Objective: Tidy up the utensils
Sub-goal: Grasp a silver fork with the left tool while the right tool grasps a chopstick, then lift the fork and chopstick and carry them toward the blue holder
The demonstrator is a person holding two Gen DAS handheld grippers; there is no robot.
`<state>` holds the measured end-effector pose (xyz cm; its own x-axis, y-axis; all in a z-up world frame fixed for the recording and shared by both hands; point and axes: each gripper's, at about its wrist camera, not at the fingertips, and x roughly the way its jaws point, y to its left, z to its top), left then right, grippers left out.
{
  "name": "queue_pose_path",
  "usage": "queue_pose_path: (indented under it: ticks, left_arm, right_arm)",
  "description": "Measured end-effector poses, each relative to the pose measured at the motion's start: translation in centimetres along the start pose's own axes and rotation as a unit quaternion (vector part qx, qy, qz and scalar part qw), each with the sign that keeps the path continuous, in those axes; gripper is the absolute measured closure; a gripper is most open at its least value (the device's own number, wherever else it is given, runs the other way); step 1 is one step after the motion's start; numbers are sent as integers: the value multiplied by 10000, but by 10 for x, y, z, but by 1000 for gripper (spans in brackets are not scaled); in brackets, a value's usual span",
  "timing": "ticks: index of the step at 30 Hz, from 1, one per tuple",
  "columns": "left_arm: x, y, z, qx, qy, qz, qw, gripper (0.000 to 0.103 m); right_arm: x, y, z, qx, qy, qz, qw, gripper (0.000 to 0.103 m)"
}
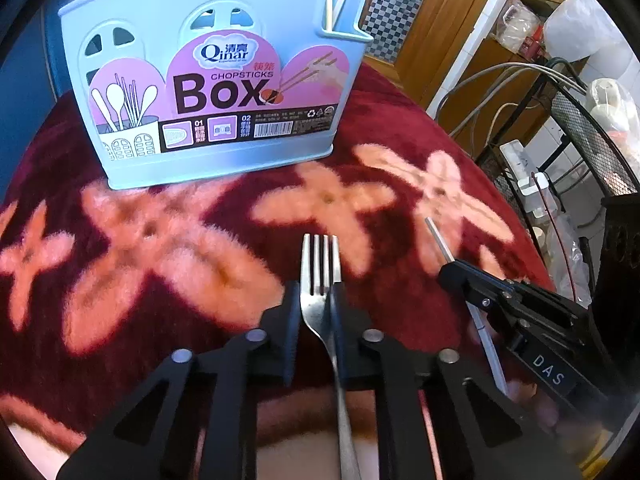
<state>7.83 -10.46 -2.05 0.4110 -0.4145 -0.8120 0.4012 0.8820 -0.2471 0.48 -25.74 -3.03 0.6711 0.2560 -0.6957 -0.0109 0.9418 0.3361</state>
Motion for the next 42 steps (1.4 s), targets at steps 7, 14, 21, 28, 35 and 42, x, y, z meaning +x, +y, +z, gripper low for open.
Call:
queue_pose_path:
  ticks: [7, 14, 21, 28, 35, 42]
  left_arm:
    - [-3, -3, -1, 17, -42, -7, 10000, 97]
    - [-1, -9, -3, 42, 98, -179, 9998, 95]
    - [4, -21, -4, 468, 201, -14, 9987, 87]
    - [9, -34, -4, 849, 204, 236, 9959, 83]
    - [10, -43, -10, 1111, 130, 511, 9924, 80]
    - [-4, -37, -14, 944, -305, 351, 9944, 81]
  right_arm:
    - [2, -1, 0, -1, 43, 6, 10000, 96]
    - [3, -2, 0, 11, 72, 15, 10000, 96]
    - [4, -2, 1, -20, 101, 9, 9999, 97]
    - [5, -3, 2, 46, 169, 44, 9998, 97]
    - [6, -1, 3, -91, 223, -1, 9997, 97]
    - [3, 1, 3, -39, 124, 97, 9999, 97]
